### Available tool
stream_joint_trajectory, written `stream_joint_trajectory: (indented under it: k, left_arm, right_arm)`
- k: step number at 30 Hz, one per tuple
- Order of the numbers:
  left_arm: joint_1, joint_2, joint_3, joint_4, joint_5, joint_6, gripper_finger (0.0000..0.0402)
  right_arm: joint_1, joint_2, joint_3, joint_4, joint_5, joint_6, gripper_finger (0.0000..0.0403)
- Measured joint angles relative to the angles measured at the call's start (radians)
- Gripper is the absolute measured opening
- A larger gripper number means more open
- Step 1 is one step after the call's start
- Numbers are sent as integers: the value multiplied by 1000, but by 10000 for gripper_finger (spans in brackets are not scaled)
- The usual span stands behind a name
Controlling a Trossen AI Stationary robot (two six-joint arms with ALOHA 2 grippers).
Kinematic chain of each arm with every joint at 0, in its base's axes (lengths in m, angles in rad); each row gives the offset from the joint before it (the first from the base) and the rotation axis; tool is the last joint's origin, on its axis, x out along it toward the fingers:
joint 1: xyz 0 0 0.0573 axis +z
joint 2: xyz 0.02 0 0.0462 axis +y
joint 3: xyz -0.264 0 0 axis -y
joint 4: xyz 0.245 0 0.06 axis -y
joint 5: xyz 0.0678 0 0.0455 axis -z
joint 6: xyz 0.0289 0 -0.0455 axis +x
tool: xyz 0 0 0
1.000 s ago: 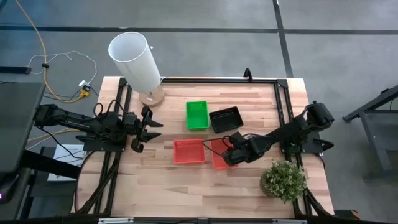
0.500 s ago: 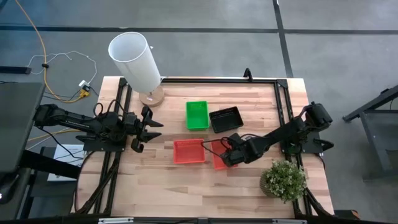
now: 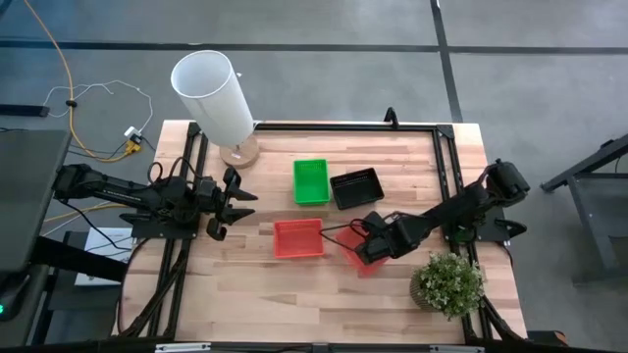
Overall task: Stack baskets by color
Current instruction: Stack the right orange bin on top of the left orange bin
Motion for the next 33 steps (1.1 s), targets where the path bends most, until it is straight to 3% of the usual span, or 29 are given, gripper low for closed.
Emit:
stream_joint_trajectory:
  k: [7,12,16,21,24,33]
  left_arm:
    - [0,0,0,2,0,0,158]
    - [0,0,0,28,13,0,158]
    - [0,0,0,38,45,0,158]
    - [0,0,0,40,45,0,158]
    - [0,0,0,39,45,11,158]
    - [0,0,0,39,44,32,158]
  right_arm:
    - [32,-162,0,-56,40,-130,3]
    - [23,-279,0,55,138,-430,1]
    - [-40,-288,1,279,96,-745,0]
    - [-127,-217,81,359,36,-988,0]
    - [-167,-155,182,359,30,-1101,0]
    - [-246,146,541,330,-166,-1379,0]
